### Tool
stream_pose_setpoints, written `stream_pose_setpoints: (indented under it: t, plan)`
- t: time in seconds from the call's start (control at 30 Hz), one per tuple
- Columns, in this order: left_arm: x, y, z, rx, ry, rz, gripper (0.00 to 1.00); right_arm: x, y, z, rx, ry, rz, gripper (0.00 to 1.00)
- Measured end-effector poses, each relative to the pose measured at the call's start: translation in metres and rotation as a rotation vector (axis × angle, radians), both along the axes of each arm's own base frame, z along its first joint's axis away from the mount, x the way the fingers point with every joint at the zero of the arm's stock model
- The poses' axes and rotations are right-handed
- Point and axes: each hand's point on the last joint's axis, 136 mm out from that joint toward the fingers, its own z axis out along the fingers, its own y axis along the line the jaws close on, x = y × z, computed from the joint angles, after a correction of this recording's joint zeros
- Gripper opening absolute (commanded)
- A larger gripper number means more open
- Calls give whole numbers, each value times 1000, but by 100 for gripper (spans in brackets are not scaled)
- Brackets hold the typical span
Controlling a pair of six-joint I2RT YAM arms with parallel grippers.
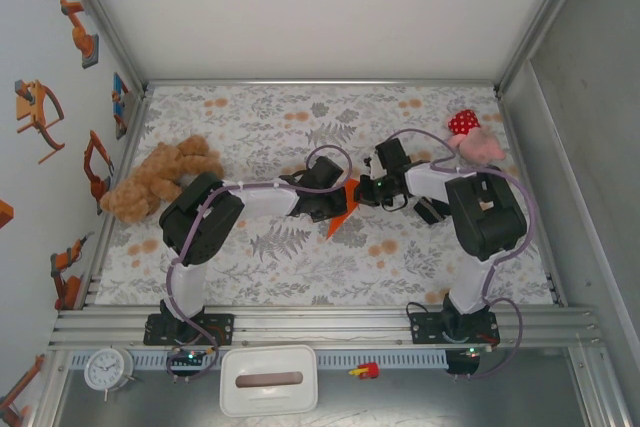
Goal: Fold a paper plane with a square sheet of paper (pick it up from the middle)
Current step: Fold the wing for the fifth time at the center of the table.
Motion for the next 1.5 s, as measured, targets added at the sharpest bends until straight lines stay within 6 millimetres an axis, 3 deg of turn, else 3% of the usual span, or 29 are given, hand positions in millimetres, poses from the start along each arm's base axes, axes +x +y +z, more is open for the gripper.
stream_pose_setpoints:
  t: [0.27, 0.53, 0.67, 0.77, 0.87, 0.97, 1.03, 1.13, 1.23, 1.4, 1.5]
  plan:
    - [3, 0, -2, -22, -9, 3, 2, 23, -15, 0, 123, 48, -37, 0]
    - [3, -1, -2, -34, -1, -4, 1, 85, -66, 3, 119, -36, -194, 0]
    - [3, -2, 0, -25, 9, -15, 4, 102, -81, 7, 79, -86, -243, 0]
    - [1, 0, 3, 4, 27, -36, 10, 103, -84, 16, 70, -104, -261, 0]
    - [0, -2, 12, 13, 31, -56, 19, 95, -83, 39, 68, -137, -273, 2]
    - [3, -2, 38, -18, -5, -64, 30, 82, -81, 73, 67, -190, -279, 14]
    - [6, 1, 66, -55, -53, -61, 43, 72, -78, 90, 56, -215, -283, 22]
    - [10, 23, 109, -94, -139, -24, 59, 54, -69, 100, 22, -219, -268, 29]
    - [9, 60, 129, -70, -209, 41, 77, 33, -55, 94, -33, -182, -242, 37]
    - [-8, 134, 107, 91, -233, 158, 96, -6, -27, 75, -146, -99, -201, 51]
    - [-23, 169, 90, 182, -228, 198, 99, -24, -10, 62, -209, -66, -184, 54]
